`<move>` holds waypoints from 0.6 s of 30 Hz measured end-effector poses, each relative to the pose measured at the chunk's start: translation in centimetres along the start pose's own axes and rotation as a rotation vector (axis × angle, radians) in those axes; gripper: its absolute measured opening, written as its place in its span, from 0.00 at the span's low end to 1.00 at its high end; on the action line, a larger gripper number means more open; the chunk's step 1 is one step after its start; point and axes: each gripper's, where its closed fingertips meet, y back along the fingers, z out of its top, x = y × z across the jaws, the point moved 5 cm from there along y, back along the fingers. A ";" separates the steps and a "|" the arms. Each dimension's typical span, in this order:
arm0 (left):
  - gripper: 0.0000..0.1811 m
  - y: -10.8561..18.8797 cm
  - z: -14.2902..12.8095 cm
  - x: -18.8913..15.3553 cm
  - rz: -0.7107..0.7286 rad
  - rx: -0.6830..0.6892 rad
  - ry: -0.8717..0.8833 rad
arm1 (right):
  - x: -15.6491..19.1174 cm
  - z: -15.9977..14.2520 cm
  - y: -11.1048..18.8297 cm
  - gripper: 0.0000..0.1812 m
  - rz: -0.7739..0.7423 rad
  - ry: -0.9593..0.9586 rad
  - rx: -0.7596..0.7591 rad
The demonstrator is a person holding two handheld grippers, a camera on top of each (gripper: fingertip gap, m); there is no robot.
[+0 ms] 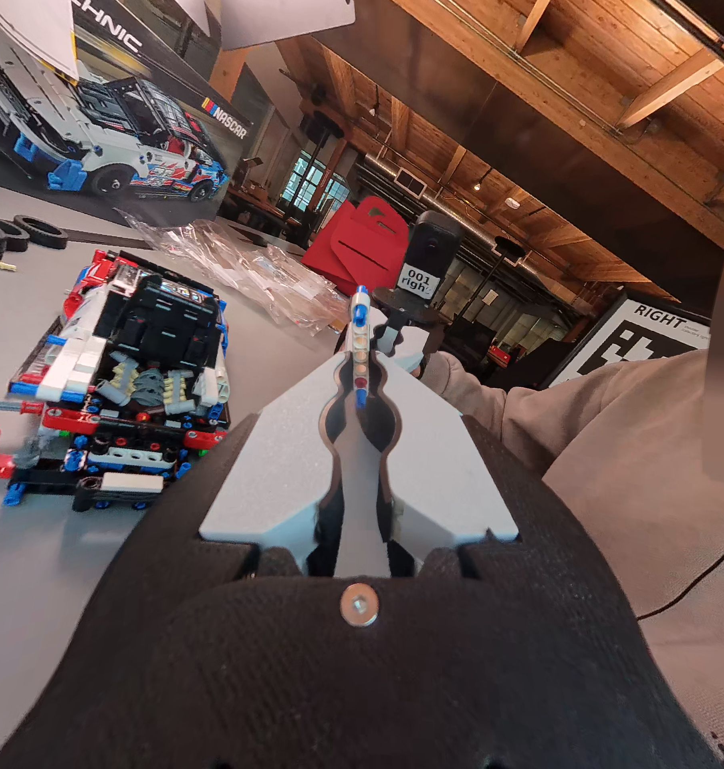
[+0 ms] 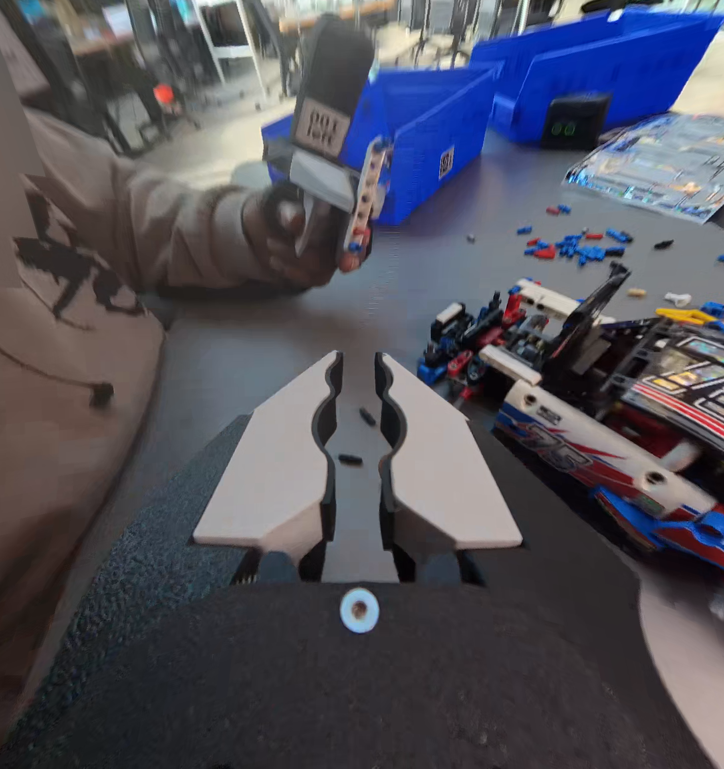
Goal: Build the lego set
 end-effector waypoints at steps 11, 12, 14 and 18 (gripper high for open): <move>0.03 -0.1 -1.2 0.9 0.000 0.069 0.054 | 0.0 -5.9 -3.3 0.08 0.275 0.307 0.672; 0.03 0.0 -1.2 1.0 0.003 0.070 0.054 | -0.1 -6.1 -3.5 0.08 0.294 0.314 0.700; 0.03 0.0 -1.2 1.2 0.009 0.076 0.060 | -0.3 -6.3 -3.9 0.07 0.317 0.326 0.736; 0.03 -0.1 -1.8 1.7 0.043 0.126 0.094 | 0.0 -6.4 -3.9 0.05 0.343 0.304 0.741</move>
